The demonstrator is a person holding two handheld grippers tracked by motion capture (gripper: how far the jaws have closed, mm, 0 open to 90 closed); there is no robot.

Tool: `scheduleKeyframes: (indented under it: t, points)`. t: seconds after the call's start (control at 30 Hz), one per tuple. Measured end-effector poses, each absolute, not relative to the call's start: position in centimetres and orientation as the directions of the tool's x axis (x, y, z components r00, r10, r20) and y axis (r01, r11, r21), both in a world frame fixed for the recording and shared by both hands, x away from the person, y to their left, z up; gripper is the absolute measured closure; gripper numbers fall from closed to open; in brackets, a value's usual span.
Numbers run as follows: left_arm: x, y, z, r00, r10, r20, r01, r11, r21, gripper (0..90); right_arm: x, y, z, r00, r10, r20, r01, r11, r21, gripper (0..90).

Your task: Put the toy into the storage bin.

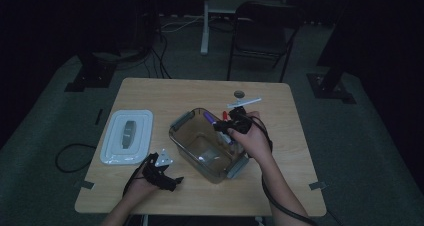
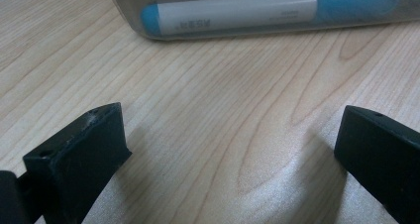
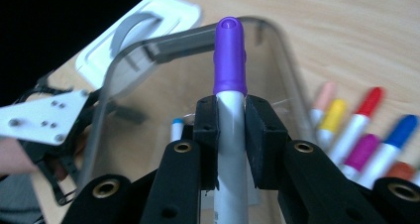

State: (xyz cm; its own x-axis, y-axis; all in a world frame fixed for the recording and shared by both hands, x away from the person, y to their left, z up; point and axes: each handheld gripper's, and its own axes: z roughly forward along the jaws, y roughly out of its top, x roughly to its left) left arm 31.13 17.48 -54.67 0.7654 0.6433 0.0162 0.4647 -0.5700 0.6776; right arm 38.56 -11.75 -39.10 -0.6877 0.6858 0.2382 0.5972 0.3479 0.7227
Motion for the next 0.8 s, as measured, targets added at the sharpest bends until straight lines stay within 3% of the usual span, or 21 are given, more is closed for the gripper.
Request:
scheduleKeyframes:
  t: [0.3,0.8]
  points:
    - [31.1,17.5,-54.7,0.765,0.643,0.016,0.465,-0.57,0.677,0.4,38.7,-7.4,-41.0,-0.768,0.599,0.225,0.573,0.487,0.659,76.7]
    - [31.1,17.5,-54.7,0.765,0.643,0.016,0.465,-0.57,0.678,0.4,40.3,-3.0,-44.7,-0.772,0.576,0.268,0.621,0.595,0.51,76.7]
